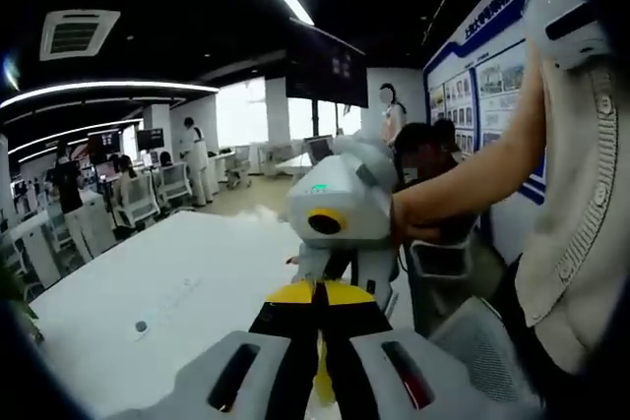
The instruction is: Compare the silicone blocks by pressing each to a similar depth, holding the contact briefly, and releasing to observe deformation and rebound differences across the visible hardness samples.
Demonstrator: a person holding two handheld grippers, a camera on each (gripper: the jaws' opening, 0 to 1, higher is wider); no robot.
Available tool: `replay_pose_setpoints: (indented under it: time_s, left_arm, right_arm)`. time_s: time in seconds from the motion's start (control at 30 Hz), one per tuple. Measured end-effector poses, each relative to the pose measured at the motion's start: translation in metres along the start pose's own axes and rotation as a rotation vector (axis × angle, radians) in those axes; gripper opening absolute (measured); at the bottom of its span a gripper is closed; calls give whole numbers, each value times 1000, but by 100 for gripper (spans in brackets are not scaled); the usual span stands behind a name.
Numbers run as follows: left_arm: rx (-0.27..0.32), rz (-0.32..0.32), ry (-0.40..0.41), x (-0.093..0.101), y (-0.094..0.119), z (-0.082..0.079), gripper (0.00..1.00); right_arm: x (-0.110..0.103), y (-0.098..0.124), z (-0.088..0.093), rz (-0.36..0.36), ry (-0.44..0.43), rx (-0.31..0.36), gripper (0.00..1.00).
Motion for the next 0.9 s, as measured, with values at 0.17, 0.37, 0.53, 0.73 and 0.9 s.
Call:
replay_pose_setpoints:
  time_s: [0.17,0.37,0.53,0.73,0.9]
  left_arm:
    - [4,-15,24,2,-3,-1,0]
    - [13,-6,59,3,-5,-3,0]
    - [12,-1,55,3,-7,-3,0]
    - [19,9,46,4,-7,-5,0]
    - [20,5,51,3,-6,-5,0]
  right_arm:
    - [0,2,1,0,-13,-7,13]
    - [-1,6,1,2,-14,-12,13]
    - [-1,8,2,6,-17,-13,13]
    - [0,9,1,13,-3,-2,12]
    - [2,7,0,17,0,0,13]
Point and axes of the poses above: the point that each gripper's makers call its tool centre point, and the gripper's own axes: y roughly backward along the fingers, x roughly to its right, z roughly out of its underside, the point moved 2 cm from there along y, roughly backward along the fingers, and after that the axes turned 15 degrees about y, right-handed, at the moved point
